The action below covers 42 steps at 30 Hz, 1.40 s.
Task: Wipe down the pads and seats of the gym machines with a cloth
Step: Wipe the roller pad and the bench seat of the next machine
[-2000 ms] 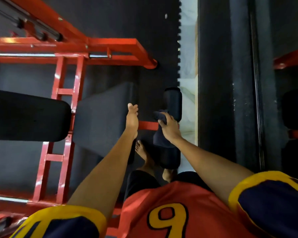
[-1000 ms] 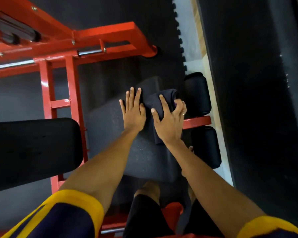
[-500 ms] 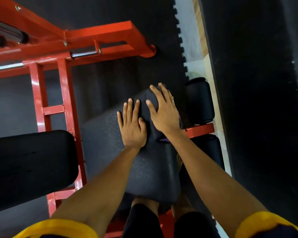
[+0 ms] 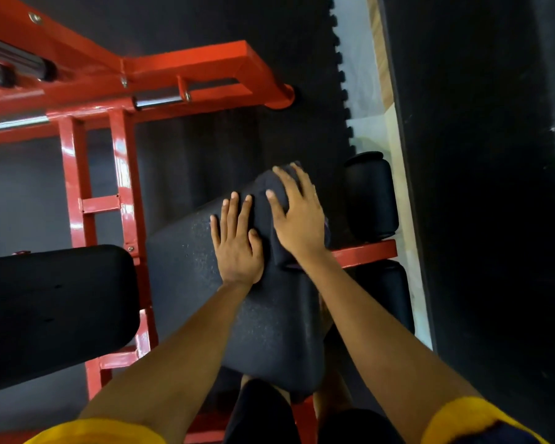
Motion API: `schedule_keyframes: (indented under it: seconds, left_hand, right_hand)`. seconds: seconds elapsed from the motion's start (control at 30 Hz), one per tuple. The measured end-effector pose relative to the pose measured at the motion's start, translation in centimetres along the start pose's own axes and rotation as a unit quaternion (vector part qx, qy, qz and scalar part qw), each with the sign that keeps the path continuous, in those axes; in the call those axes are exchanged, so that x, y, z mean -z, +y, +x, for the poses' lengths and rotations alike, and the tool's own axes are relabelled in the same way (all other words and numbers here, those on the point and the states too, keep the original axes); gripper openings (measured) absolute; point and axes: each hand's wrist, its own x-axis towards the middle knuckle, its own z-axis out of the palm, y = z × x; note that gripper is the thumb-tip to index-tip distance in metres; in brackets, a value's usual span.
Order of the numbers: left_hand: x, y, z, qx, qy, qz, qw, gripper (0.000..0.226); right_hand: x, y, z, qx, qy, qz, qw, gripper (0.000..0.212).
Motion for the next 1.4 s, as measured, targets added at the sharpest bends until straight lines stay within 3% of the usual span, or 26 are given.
schedule_keyframes:
  seconds: [0.1,0.17,0.23,0.3,0.4,0.5,0.57,0.67,0.8,0.87,0.97,1.03,1.13,1.2,1.27,1.33,1.4]
  left_hand:
    - [0.0,0.1,0.1,0.001,0.004,-0.002,1.0,0.06]
    - [-0.1,0.2,0.0,0.006,0.002,-0.002,1.0,0.06]
    - [-0.1,0.3,0.0,0.005,0.004,-0.002,1.0,0.059]
    - [-0.1,0.1,0.2,0.002,0.008,-0.001,1.0,0.059]
    - [-0.2,0.0,0.1,0.006,-0.004,0.004,1.0,0.061]
    - [-0.3,0.3,0.0,0.012,-0.011,0.004,1.0,0.061]
    - [-0.3,0.1,0.1,0.01,-0.01,0.005,1.0,0.061]
    - [-0.2,0.1,0.3,0.007,-0.006,0.003,1.0,0.06]
    - [-0.1,0.2,0.4,0.008,-0.007,0.001,1.0,0.06]
    - [-0.1,0.1,0.2,0.011,-0.003,0.002,1.0,0.06]
    - [-0.4,-0.1,0.0,0.005,0.006,0.0,1.0,0.058]
    - [-0.4,0.0,0.1,0.005,0.005,0.001,1.0,0.058]
    - [-0.1,0.4,0.2,0.009,-0.003,0.001,1.0,0.059]
    - [0.1,0.2,0.3,0.01,-0.008,0.0,1.0,0.059]
    - [0.1,0.2,0.2,0.012,-0.006,0.001,1.0,0.06]
    - [0.1,0.3,0.3,0.008,-0.003,-0.003,1.0,0.06]
    - [-0.1,-0.1,0.3,0.004,0.004,-0.004,1.0,0.06]
  right_hand:
    - [0.2,1.1,3.9,-0.13,0.005,0.139,0.982,0.047]
    - [0.3,3.0,4.9,-0.279,-0.043,0.211,0.936,0.051]
    - [0.3,4.0,4.7,-0.352,-0.076,0.241,0.901,0.056]
    - [0.3,3.2,4.2,-0.303,-0.054,0.216,0.927,0.054]
    - [0.4,0.8,3.1,-0.057,-0.003,0.108,0.993,0.043]
    - [0.5,0.2,5.0,0.153,-0.038,-0.057,0.986,0.042]
    - [1.0,0.0,6.9,0.201,-0.097,-0.113,0.968,0.044]
    - [2.2,-0.6,9.3,0.131,-0.21,-0.111,0.963,0.055]
    - [2.2,-1.2,11.5,-0.018,-0.276,-0.078,0.958,0.066]
    - [2.1,-1.5,11.4,0.012,-0.272,-0.1,0.957,0.067]
    - [2.3,-0.6,9.5,0.152,-0.223,-0.072,0.96,0.062]
    - [2.2,0.7,9.2,0.157,-0.211,-0.029,0.964,0.054]
    - [1.1,1.6,10.3,-0.039,-0.19,0.093,0.977,0.046]
    - [0.4,2.2,10.5,-0.205,-0.143,0.208,0.946,0.048]
    - [0.2,2.4,9.5,-0.277,-0.101,0.238,0.925,0.055]
    - [0.1,1.8,6.9,-0.232,-0.062,0.172,0.955,0.06]
    - [-0.1,-0.4,3.5,-0.089,-0.004,0.061,0.994,0.059]
